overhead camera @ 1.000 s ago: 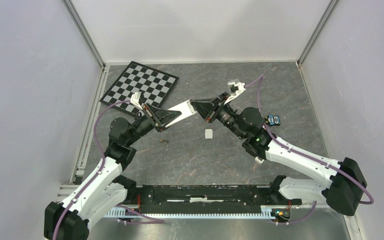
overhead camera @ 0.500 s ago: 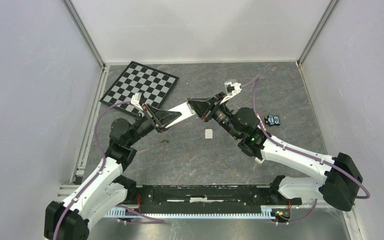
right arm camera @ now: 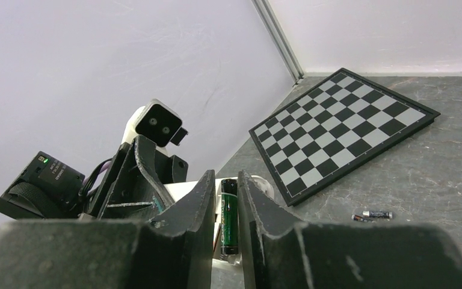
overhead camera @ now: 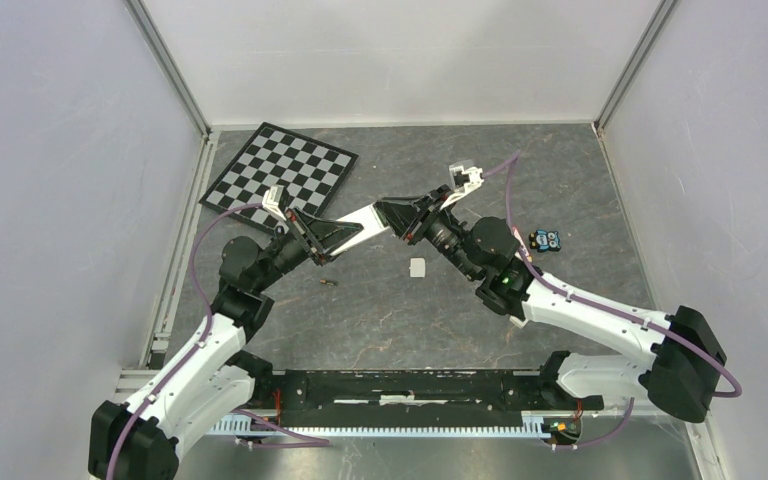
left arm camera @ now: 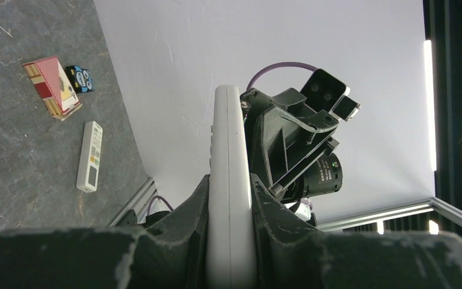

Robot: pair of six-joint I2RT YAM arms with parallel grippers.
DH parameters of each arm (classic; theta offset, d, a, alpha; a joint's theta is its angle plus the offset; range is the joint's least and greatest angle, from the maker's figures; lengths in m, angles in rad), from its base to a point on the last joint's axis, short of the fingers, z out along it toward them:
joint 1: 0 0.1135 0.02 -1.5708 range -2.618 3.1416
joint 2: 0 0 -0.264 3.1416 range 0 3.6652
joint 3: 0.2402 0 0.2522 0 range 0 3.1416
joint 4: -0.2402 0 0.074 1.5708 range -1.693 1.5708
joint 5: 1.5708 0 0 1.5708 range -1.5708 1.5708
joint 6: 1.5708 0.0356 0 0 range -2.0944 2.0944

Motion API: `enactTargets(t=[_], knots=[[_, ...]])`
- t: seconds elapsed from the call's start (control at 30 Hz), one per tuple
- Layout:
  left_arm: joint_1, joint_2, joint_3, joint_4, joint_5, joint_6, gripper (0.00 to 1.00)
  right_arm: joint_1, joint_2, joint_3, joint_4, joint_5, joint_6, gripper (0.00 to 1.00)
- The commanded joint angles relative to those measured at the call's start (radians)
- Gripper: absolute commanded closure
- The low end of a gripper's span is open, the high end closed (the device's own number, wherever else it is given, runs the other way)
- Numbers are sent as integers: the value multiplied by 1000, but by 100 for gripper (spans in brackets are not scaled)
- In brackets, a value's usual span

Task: Load the batteries into the remote control

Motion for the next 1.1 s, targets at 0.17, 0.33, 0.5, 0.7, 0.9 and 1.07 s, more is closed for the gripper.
enactTargets(t=[0.17,0.33,0.5,0.7,0.9,1.07], knots=[[-6,-35,33,220,-7,-55,98,12,8,2,-162,8,-25,75],[-6,-37,20,201,-6,5,98,13,-6,74,-241,-12,-9,62],[-6,-34,8,191,-4,70,98,10,-17,162,-325,-48,19,43],[-5,-36,2,193,-6,135,98,10,-66,194,-457,52,118,17],[-5,-42,-1,192,-13,175,98,-1,-112,166,-562,125,293,2],[-5,-43,-7,191,-10,194,98,-5,-129,84,-410,30,421,2]])
